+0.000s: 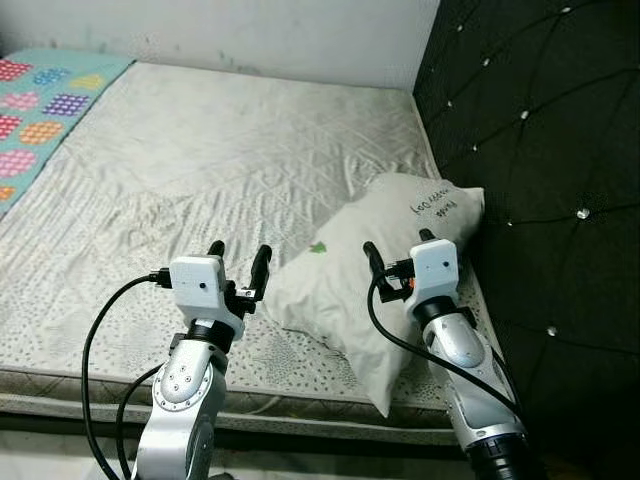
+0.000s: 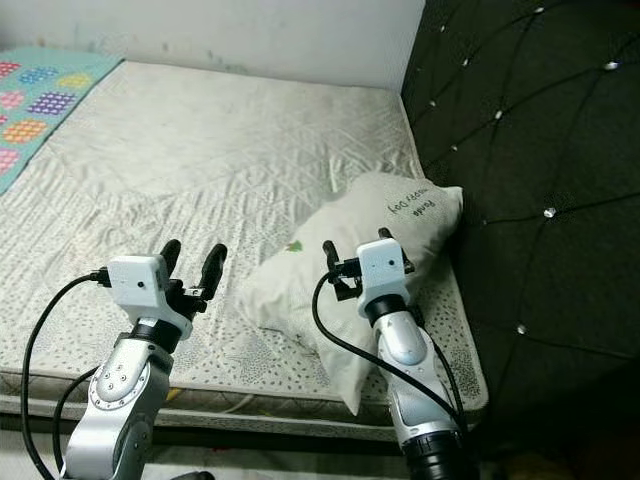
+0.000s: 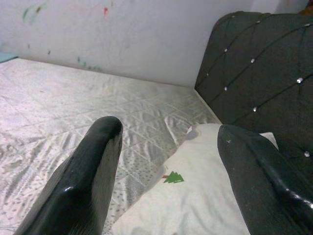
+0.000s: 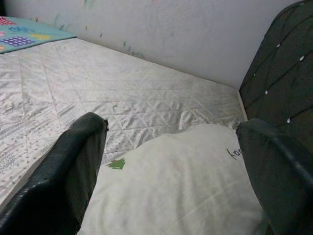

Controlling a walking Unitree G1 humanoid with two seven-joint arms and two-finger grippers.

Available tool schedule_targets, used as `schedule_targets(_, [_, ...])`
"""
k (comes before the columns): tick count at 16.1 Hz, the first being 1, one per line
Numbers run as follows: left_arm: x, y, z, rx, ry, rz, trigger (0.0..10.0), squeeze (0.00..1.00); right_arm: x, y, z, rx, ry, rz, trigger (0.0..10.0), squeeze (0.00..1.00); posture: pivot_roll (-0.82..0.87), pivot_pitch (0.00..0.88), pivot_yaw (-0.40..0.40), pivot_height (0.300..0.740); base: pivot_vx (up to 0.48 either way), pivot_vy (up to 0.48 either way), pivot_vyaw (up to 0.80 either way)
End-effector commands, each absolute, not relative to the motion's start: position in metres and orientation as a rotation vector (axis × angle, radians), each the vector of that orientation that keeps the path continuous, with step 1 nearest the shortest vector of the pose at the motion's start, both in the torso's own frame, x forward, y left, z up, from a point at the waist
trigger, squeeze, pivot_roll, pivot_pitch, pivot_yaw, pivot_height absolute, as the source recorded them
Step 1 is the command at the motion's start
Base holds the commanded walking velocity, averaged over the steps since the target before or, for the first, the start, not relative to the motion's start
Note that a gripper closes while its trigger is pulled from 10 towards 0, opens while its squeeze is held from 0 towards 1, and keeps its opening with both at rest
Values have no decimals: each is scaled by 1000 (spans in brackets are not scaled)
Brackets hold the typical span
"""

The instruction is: Clean up the room

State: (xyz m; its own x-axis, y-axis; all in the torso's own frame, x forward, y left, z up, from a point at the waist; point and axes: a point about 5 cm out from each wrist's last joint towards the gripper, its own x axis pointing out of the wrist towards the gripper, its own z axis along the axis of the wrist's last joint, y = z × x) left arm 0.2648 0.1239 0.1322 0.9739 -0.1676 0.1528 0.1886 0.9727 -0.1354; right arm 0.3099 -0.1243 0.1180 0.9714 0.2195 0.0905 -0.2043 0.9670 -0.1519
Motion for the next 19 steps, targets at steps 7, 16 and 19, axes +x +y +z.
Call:
schedule_targets(7, [265, 119, 130, -155, -125, -202, 10000, 0, 311, -128, 118, -144, -110, 205, 10000, 0, -14, 100, -79, 740, 0, -236, 0])
schedule_targets(16, [265, 119, 130, -172, -129, -190, 10000, 0, 309, -128, 115, -136, -96, 217, 10000, 0, -18, 106, -82, 740, 0, -60, 0])
schedule_targets(19, [262, 120, 129, -164, -128, -186, 10000, 0, 307, -127, 109, -152, -55, 249, 10000, 0, -16, 113, -83, 740, 0, 0, 0])
